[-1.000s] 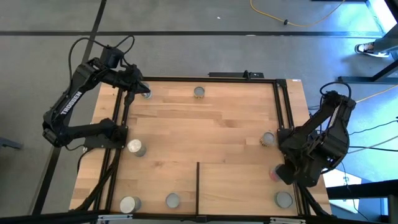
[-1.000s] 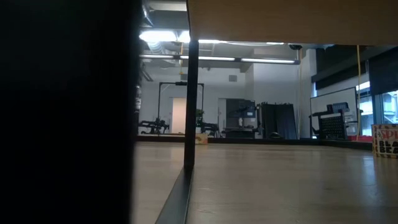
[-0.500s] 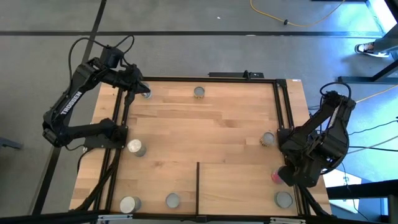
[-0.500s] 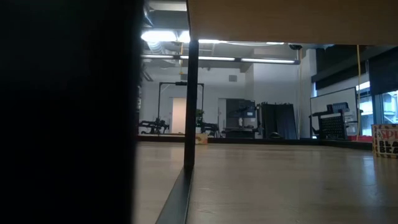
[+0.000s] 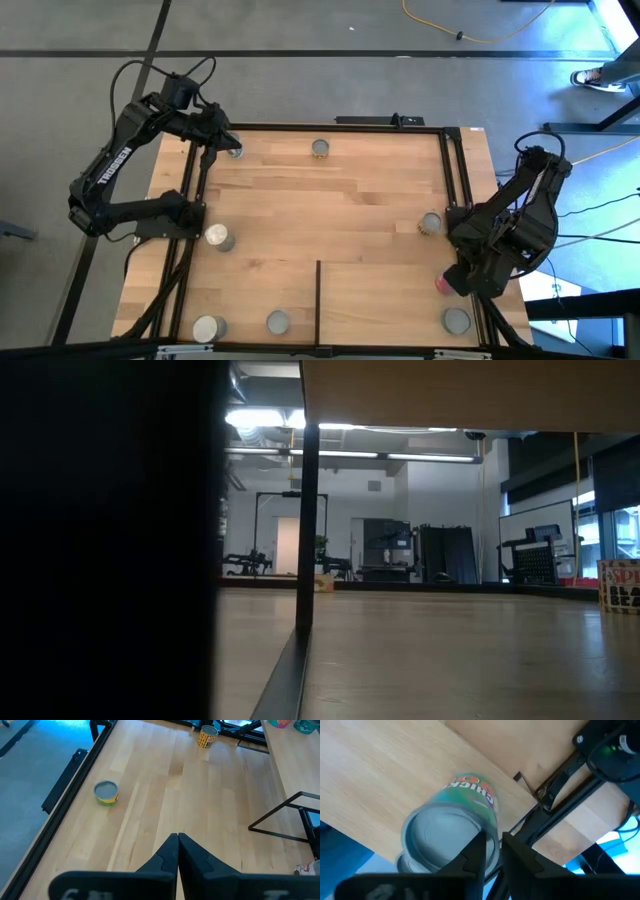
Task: Pick and place cans onto a shelf
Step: Put the canned chicken soup on the shelf
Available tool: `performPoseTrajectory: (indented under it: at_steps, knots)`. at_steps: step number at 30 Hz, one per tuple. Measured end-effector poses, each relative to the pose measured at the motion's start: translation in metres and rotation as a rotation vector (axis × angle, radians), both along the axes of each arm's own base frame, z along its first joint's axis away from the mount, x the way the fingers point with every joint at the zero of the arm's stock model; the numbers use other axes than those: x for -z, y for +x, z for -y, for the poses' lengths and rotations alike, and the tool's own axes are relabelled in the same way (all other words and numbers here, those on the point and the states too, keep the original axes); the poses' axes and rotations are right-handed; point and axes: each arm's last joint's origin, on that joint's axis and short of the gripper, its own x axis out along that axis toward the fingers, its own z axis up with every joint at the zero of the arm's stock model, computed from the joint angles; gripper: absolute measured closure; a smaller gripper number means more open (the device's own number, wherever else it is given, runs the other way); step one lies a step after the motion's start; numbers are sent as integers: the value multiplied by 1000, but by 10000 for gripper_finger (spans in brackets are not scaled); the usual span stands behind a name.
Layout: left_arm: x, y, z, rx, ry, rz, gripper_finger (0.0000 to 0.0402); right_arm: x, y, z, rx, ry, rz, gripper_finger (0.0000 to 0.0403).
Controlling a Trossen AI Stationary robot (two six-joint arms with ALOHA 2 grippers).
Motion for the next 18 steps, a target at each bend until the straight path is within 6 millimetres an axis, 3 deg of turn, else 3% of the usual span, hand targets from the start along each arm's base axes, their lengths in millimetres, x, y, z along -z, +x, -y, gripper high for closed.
performPoseTrajectory:
  at_steps: [11,18]
  knots:
    - [0,0,0,0,0,0,401,-3,3,1,-41,75,-65,338]
    - [0,0,0,2,2,0,401,-26,5,5,-19,84,63,338]
